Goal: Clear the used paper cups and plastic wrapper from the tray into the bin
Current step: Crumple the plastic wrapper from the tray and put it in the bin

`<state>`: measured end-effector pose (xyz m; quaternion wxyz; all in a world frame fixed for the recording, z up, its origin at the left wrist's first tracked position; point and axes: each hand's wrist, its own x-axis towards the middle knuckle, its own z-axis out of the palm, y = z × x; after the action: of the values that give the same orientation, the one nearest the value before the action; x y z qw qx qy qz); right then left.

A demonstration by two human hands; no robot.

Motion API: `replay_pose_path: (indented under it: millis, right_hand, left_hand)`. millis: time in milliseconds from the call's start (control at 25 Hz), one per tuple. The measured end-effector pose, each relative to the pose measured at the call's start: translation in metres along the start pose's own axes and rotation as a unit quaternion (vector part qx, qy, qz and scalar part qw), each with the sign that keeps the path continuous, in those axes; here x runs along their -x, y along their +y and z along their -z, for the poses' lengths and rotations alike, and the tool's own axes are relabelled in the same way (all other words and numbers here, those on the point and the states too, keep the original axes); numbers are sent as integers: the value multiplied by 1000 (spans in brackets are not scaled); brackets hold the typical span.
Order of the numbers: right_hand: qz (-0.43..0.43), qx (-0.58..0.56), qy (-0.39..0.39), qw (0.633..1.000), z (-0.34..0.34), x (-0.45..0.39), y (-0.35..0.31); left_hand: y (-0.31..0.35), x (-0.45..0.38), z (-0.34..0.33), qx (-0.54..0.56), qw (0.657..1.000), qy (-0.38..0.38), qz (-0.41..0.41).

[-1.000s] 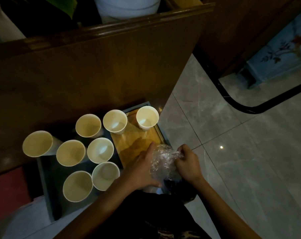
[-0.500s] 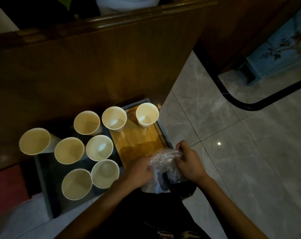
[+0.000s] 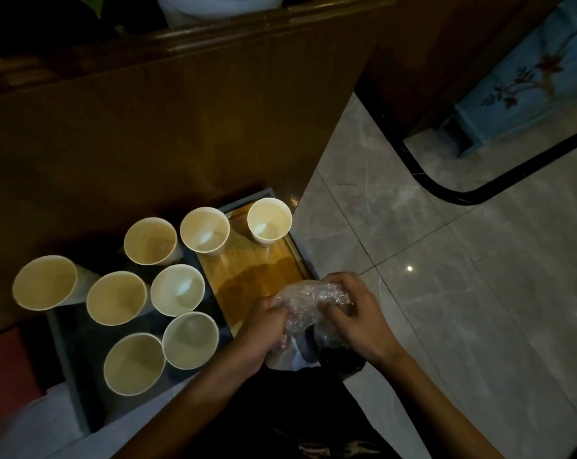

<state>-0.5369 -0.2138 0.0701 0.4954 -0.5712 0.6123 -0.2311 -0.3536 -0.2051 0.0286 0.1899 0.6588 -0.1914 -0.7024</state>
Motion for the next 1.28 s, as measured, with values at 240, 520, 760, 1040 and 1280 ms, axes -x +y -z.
replay_pose_path:
  millis: [240,520,760,1040,1280]
  right_hand:
    - [-85,-194,103,972,-19,11,-22]
    - [-73,-170,107,977,-33,20,-29]
    - [-55,-188,134,971,-21,20,-23]
    - [-57,-224,177,957,6,7,-22]
    - [-142,-344,177,911,13,8,-21]
  left_hand:
    - [15,18,-31,108,994,-1,20]
    - [-9,28,-53,-123,977,7,-173]
    - [7,47,-62,-199,947,-2,-251]
    - [19,68,-55,-46,987,-62,-144]
    - [5,54,-52,159,970,-180,47]
